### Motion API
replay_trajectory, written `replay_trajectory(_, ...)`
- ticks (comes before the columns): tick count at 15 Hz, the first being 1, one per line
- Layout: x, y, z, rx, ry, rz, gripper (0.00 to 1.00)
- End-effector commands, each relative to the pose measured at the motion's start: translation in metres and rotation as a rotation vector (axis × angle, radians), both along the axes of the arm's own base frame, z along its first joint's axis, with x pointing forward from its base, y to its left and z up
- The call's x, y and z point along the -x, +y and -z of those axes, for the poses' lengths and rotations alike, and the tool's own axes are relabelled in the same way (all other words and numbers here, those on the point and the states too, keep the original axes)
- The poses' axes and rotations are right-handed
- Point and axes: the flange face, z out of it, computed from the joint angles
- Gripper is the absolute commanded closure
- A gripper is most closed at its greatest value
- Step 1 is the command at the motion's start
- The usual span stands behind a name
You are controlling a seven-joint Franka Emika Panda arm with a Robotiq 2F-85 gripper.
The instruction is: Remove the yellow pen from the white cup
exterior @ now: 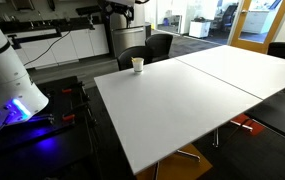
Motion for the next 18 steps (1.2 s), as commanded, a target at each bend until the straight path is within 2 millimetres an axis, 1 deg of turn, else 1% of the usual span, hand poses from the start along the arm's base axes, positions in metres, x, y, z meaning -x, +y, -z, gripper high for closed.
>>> replay_trajectory(1, -0.003, 0.004, 0.006, 0.002, 0.005, -0.03, 0.0)
replay_trajectory(4, -0.01, 0.01, 0.015, 0.006, 0.012, -0.065, 0.0)
replay_trajectory(7, -0.011, 0.009, 0.014, 0.005, 0.012, -0.065, 0.0)
replay_trajectory(9, -0.023, 0.01, 0.019, -0.003, -0.042, -0.081, 0.0)
replay_trajectory(11, -0.039, 0.017, 0.026, -0.027, -0.132, -0.119, 0.0)
replay_trajectory(13, -0.049, 0.027, 0.036, -0.074, -0.174, -0.204, 0.0)
replay_trajectory(18, -0.072, 0.054, 0.064, -0.108, -0.227, -0.462, 0.0)
